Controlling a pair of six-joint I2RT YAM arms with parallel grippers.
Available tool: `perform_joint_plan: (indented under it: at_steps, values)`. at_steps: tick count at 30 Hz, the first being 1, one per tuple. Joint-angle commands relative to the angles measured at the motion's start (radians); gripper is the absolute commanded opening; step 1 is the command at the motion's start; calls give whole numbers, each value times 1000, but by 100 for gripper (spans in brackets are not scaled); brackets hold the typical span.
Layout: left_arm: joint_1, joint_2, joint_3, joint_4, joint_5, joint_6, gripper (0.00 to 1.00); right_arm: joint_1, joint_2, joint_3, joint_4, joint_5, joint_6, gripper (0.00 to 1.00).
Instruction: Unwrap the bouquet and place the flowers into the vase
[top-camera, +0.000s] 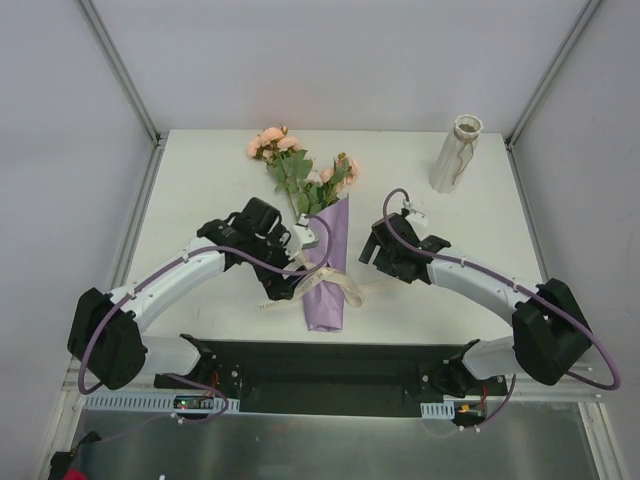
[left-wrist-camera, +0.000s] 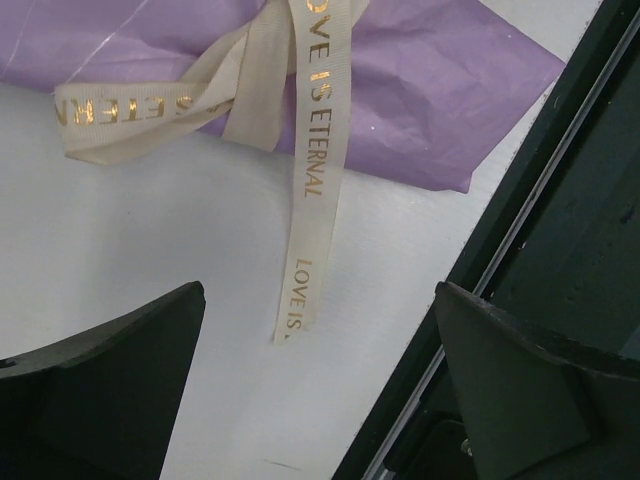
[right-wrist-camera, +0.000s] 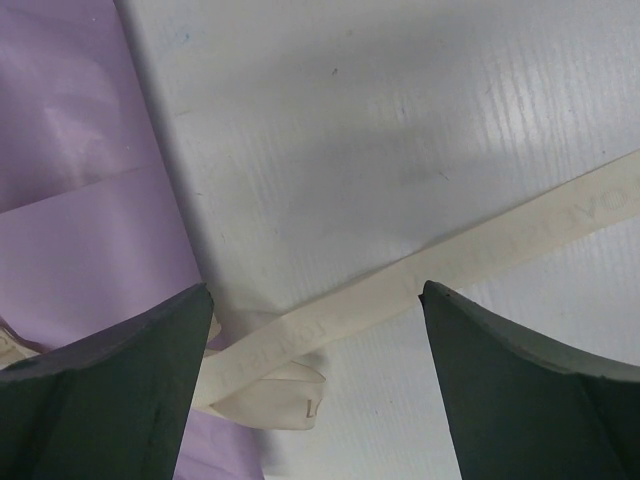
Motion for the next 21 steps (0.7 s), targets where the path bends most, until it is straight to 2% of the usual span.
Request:
perform_joint_plan:
  at_steps: [1, 7, 10, 15, 21]
  values:
    - [-39, 75, 138, -133, -119, -1, 99, 8, 4, -20, 54, 5, 65, 89]
    - [-45, 107, 178, -163, -128, -93, 99, 17, 33, -22, 74, -3, 71, 88]
    - [-48, 122, 161, -161, -79, -113, 99, 17, 53, -11, 86, -9, 83, 87]
    - [-54, 115, 34, -68, 13, -93, 99, 39, 47, -5, 76, 23, 109, 86]
    - [-66, 134, -74, 99, -24, -38, 99, 45, 51, -25, 85, 17, 151, 85]
